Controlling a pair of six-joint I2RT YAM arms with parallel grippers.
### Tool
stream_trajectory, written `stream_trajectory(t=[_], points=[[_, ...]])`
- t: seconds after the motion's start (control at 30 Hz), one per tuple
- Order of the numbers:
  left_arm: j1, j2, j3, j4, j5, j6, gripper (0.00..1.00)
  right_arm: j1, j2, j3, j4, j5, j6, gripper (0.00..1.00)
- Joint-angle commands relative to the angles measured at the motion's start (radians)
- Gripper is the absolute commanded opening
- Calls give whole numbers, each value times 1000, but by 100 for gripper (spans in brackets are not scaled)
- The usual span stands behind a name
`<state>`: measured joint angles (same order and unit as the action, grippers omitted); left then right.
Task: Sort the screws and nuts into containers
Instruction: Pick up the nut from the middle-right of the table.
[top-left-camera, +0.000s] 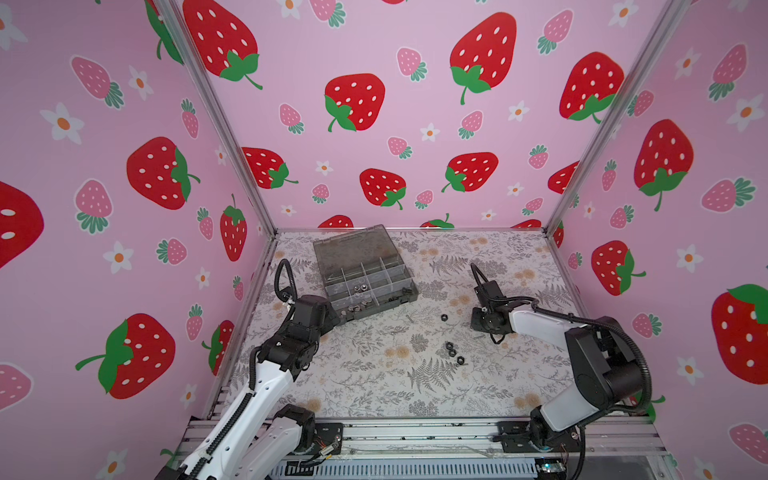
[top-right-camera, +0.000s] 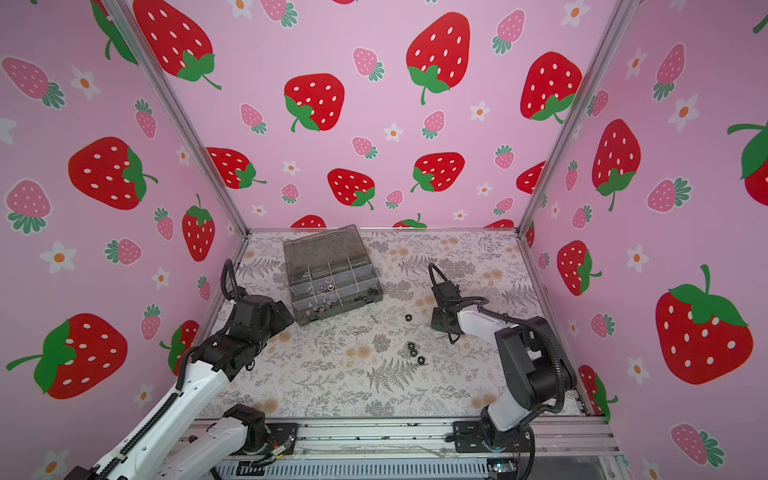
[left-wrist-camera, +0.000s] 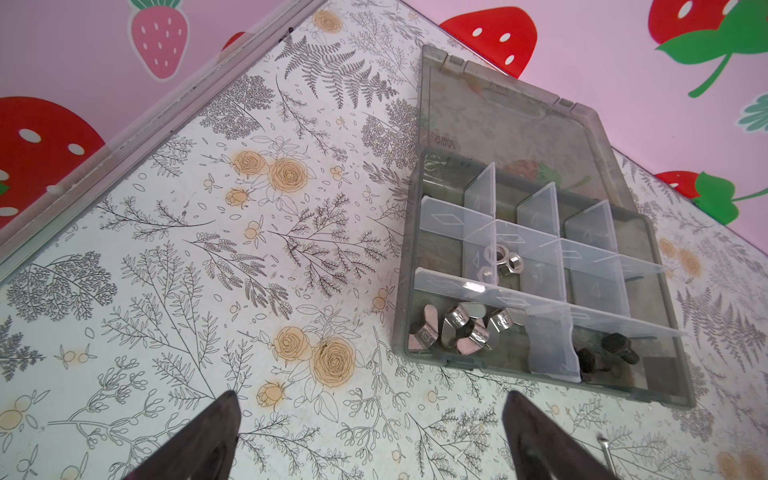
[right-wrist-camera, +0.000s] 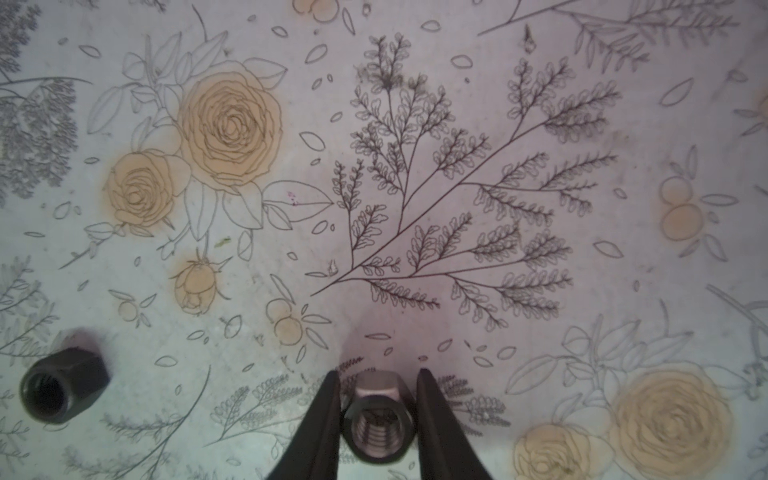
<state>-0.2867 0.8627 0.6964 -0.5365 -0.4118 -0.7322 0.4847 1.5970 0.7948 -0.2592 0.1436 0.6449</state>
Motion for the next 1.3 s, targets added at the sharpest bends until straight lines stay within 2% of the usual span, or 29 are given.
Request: stream_trajectory(t=[0.0,0.13,0.33,0.53,0.83,1.03,1.27], points=[[6,0,4,-23,-42,-30,99,13,50,-23,-65,-38,3,34],[4,19,18,-36,-46,-30,99,27,58,-16,-111,6,15,38],[6,41,37,-49,-56,-29,99,41,76,-20,-117,5,18,38],[6,63,59,-67,-67,-27,99,51,73,-16,-121,-7,18,33],[8,83,75,-79,-67,-29,99,67,47,1,-116,-19,21,22],[9,98,83,-89,-61,-27,99,88,14,46,-116,-1,18,20],[9,108,91,-95,-54,-26,99,141,32,183,-154,36,-8,19]])
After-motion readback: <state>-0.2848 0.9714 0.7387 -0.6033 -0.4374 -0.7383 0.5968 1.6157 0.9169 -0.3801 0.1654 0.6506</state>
